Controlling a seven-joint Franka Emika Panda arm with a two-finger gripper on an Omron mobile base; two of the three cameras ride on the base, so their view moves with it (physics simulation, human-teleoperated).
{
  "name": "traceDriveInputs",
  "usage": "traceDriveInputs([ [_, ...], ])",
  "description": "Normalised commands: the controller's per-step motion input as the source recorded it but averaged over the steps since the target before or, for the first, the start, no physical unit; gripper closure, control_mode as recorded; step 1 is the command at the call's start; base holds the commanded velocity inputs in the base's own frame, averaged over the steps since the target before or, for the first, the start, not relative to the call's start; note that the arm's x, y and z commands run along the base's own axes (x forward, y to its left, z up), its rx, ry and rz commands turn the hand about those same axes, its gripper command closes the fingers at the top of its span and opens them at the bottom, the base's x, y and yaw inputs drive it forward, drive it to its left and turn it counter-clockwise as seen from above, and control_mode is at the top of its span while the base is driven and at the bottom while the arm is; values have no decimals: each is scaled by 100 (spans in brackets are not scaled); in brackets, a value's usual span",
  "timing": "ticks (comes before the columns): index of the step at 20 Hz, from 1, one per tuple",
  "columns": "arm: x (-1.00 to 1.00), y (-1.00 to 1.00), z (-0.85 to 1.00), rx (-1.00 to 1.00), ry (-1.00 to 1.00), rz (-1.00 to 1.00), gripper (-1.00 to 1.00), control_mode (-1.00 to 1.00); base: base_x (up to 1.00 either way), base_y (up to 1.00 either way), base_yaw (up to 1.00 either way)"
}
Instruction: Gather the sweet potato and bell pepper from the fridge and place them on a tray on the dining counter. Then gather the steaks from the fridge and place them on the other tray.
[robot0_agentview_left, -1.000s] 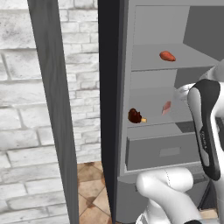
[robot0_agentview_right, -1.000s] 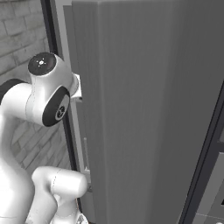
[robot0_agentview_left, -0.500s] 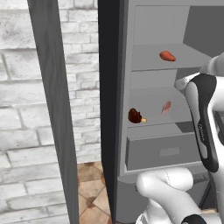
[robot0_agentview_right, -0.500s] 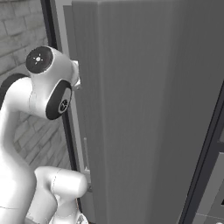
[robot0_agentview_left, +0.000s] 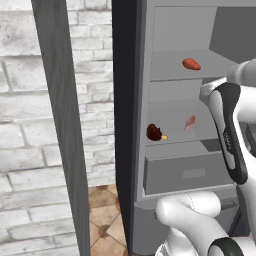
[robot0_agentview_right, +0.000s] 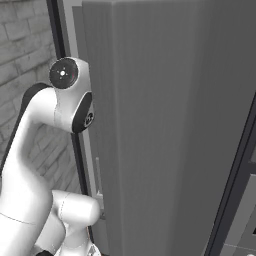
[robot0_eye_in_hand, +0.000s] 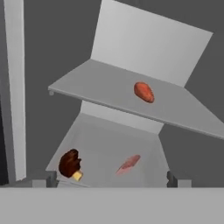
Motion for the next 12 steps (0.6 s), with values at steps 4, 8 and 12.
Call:
traceDriveInputs([
  [4,44,-12,21,0,3,0,-100,-100,0,0,0],
  [8,42,-13,9,0,8,0,-100,-100,0,0,0],
  [12,44,-9,4,0,10,0,-100,-100,0,0,0],
])
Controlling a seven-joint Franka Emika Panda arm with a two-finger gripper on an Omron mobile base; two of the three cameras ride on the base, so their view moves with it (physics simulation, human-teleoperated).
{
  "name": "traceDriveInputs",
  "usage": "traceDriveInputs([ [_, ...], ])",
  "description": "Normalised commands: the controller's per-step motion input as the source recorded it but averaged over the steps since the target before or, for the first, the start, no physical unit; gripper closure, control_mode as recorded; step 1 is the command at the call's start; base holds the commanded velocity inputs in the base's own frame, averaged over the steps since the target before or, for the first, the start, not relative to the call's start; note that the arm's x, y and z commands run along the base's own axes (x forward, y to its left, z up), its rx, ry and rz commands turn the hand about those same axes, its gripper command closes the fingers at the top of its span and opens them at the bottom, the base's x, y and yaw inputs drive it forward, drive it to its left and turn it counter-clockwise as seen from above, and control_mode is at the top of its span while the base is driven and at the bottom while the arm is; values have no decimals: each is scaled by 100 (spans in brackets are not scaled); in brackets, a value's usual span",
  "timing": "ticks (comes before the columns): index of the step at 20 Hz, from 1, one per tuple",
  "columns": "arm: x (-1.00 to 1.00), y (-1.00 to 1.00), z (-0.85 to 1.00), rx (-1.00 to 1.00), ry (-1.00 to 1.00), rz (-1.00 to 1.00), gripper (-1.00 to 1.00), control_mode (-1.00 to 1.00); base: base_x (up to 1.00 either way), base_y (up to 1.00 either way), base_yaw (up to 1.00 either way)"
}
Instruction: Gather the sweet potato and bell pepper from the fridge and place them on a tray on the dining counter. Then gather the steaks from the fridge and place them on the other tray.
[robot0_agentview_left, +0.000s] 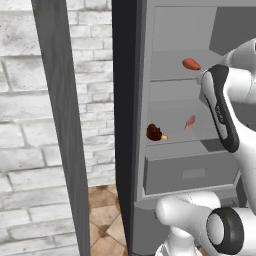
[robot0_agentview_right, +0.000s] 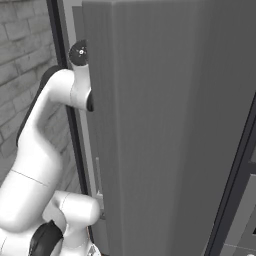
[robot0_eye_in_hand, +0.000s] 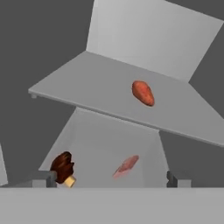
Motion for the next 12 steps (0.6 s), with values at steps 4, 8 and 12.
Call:
traceDriveInputs([
  [4,40,-14,1,4,8,0,-100,-100,0,0,0],
  [8,38,-22,0,12,3,0,-100,-100,0,0,0],
  [12,44,-15,0,8,2,0,-100,-100,0,0,0],
])
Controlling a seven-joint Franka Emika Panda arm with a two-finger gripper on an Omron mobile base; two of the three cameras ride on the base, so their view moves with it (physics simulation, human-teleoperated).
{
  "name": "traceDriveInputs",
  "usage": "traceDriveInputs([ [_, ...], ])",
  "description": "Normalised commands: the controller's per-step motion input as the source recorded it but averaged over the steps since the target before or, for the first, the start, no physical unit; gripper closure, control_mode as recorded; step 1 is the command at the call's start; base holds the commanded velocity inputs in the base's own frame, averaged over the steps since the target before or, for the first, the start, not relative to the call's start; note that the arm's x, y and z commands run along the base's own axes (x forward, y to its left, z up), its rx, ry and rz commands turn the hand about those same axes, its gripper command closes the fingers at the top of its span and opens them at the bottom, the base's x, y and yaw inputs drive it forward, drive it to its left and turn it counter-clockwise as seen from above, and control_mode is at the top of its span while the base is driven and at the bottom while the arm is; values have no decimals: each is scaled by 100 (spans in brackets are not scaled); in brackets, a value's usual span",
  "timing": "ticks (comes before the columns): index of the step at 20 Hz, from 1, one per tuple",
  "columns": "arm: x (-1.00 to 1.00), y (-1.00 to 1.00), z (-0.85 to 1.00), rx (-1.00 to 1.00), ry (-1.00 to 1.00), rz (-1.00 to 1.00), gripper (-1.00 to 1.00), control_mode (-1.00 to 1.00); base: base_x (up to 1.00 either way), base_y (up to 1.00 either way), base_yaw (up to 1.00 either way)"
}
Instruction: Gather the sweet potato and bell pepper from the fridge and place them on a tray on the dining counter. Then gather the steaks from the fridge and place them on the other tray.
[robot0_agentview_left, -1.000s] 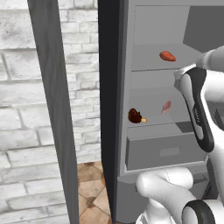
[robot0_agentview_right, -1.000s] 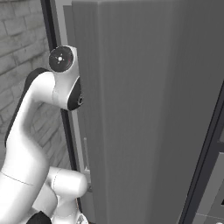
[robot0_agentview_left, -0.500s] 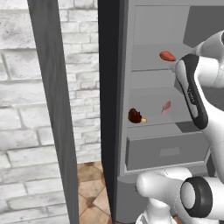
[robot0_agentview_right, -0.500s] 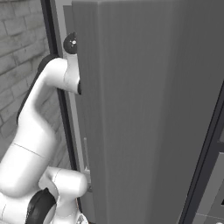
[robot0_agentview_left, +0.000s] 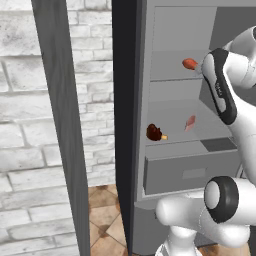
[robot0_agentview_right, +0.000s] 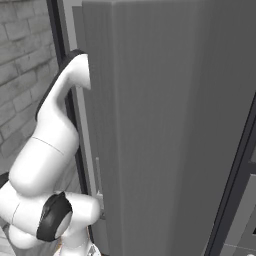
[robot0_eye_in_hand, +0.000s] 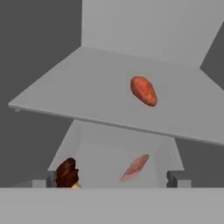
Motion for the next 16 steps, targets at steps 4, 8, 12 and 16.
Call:
traceDriveInputs([
  [4,46,-10,0,0,0,0,-100,-100,0,0,0],
  [8,50,-12,0,0,0,0,-100,-100,0,0,0],
  [12,46,-21,0,2,1,0,-100,-100,0,0,0],
  [16,41,-24,-2,3,2,0,-100,-100,0,0,0],
])
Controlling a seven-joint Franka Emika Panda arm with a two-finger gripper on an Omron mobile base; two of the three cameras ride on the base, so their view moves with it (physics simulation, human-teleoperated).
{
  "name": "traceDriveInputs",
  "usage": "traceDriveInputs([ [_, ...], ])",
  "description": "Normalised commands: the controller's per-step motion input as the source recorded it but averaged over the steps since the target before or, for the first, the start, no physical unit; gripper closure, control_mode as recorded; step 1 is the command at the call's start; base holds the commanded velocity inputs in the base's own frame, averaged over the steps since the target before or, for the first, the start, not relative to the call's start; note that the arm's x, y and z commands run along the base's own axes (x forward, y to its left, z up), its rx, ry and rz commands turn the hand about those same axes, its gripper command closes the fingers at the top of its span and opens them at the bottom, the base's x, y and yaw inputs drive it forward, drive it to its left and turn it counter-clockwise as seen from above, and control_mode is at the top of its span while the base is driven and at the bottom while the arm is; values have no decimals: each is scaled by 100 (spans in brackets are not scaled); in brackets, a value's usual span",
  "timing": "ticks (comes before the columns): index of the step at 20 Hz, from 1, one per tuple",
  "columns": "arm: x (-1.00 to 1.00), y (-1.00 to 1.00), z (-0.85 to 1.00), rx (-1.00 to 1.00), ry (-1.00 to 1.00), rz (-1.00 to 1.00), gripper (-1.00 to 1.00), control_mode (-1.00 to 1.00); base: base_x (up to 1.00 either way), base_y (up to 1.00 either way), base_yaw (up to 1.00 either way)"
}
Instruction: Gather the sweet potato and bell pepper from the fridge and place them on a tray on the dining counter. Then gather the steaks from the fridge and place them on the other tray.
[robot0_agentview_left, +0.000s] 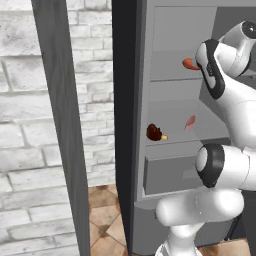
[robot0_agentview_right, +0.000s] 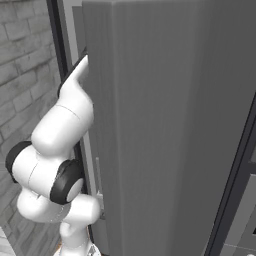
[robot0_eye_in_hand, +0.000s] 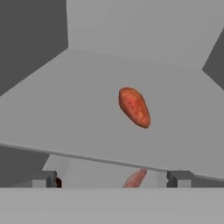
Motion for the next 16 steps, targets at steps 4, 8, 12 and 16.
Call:
traceDriveInputs([
  [4,36,-19,-10,4,1,0,-100,-100,0,0,0],
  [8,34,-13,-20,3,1,0,-100,-100,0,0,0],
  [12,39,-6,-23,1,2,0,-100,-100,0,0,0],
  [16,40,0,-22,0,2,0,-100,-100,0,0,0],
])
